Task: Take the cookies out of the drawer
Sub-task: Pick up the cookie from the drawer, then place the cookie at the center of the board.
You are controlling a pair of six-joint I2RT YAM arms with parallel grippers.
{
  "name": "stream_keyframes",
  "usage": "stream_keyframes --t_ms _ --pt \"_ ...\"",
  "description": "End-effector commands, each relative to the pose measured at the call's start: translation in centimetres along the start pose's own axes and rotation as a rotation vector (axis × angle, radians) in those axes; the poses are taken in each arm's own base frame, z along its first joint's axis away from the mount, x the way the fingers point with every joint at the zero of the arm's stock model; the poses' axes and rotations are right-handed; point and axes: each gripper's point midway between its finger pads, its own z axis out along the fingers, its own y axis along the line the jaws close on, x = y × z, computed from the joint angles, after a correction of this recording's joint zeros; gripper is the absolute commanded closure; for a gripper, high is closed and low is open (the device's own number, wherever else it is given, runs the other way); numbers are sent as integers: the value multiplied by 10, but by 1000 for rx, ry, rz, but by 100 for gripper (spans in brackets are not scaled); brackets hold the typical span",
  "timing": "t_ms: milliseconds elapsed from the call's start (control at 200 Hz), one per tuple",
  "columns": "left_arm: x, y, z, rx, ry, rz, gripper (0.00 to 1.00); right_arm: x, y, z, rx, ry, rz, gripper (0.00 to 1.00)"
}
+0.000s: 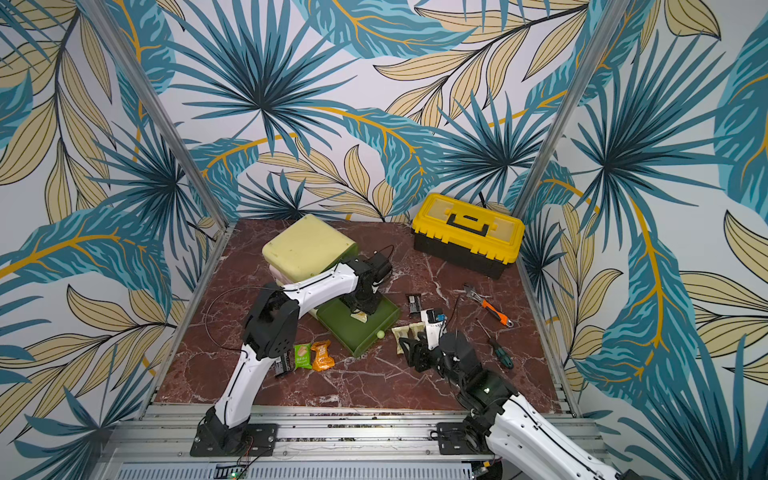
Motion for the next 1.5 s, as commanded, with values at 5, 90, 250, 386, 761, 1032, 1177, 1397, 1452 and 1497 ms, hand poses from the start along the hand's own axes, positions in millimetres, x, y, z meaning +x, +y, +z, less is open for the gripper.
stream_keyframes --t_ms 5,90,250,386,761,1032,1177,1397,1452,1497 --pt "-12 2 -15 -5 -39 -5 61 -6 0 -2 2 -23 -11 34" --pt "-14 1 -24 -8 -56 -5 62 -5 0 -2 3 -22 -11 34" --pt "-13 -3 -45 -15 -88 0 62 -5 0 -2 3 -22 -13 34" --pt "-8 -9 -70 -28 -121 5 62 -4 -1 -1 7 -20 -13 34" --pt "49 -1 -144 -44 -179 -106 62 -1 -5 3 20 -18 -14 34" --pt "138 31 -153 -93 -116 -315 63 0 -5 4 21 -16 -31 33" --pt "177 50 -150 -114 -112 -426 63 1 -6 4 24 -15 -38 33" --pt "193 86 -137 -94 -158 -561 62 2 -2 4 3 -9 -35 33" --pt "189 99 -136 -97 -177 -579 62 1 -1 4 -1 -10 -34 33" --pt "184 107 -132 -76 -186 -585 61 1 -1 4 -1 -11 -32 33"
